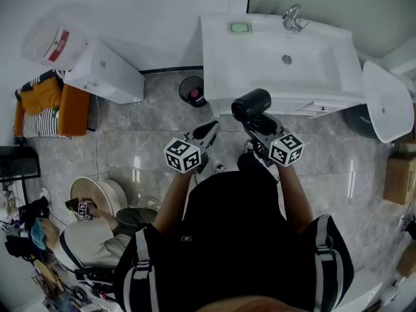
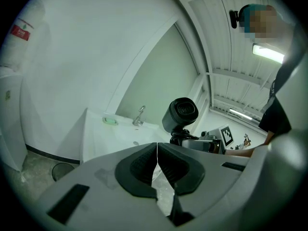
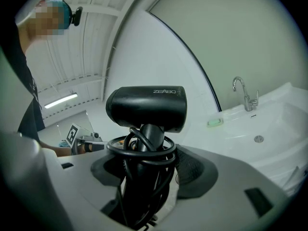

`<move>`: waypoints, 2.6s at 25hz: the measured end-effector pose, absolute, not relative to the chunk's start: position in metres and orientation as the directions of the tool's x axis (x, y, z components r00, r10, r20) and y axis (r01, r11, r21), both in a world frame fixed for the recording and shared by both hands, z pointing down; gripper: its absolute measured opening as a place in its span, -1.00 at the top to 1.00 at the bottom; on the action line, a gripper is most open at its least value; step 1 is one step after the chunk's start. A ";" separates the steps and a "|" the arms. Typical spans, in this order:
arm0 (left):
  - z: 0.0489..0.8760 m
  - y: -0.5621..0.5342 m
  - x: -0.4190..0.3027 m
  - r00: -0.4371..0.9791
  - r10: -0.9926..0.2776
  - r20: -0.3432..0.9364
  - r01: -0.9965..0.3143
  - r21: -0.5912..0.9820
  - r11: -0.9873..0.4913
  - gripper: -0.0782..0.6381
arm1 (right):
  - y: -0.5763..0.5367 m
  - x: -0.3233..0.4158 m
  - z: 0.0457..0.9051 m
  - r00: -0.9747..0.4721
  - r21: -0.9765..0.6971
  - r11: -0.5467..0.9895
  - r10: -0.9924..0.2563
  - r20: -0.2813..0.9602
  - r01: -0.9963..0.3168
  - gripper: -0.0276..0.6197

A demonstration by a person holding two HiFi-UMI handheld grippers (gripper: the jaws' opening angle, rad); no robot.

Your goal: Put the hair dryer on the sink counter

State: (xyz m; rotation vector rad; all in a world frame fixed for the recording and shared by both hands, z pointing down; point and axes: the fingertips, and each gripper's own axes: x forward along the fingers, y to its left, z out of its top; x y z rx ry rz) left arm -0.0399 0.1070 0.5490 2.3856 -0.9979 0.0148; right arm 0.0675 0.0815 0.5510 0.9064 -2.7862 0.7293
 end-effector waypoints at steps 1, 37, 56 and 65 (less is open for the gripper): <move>0.550 0.104 -0.039 0.722 -0.657 0.216 -0.664 0.484 -0.570 0.73 | 0.079 0.067 0.552 -0.816 -0.406 0.708 -0.516 0.260 -0.577 -0.10; 0.554 0.010 0.026 0.552 -0.793 0.259 -0.783 0.488 -0.386 0.73 | -0.027 0.113 0.568 -0.912 -0.451 0.796 -0.312 0.266 -0.404 -0.10; 0.551 -0.021 0.044 0.512 -0.822 0.249 -0.804 0.474 -0.358 0.73 | -0.054 0.128 0.574 -0.924 -0.453 0.811 -0.266 0.276 -0.369 -0.11; 0.551 -0.041 0.041 0.542 -0.804 0.245 -0.789 0.478 -0.386 0.73 | -0.067 0.129 0.578 -0.910 -0.462 0.789 -0.297 0.288 -0.404 -0.11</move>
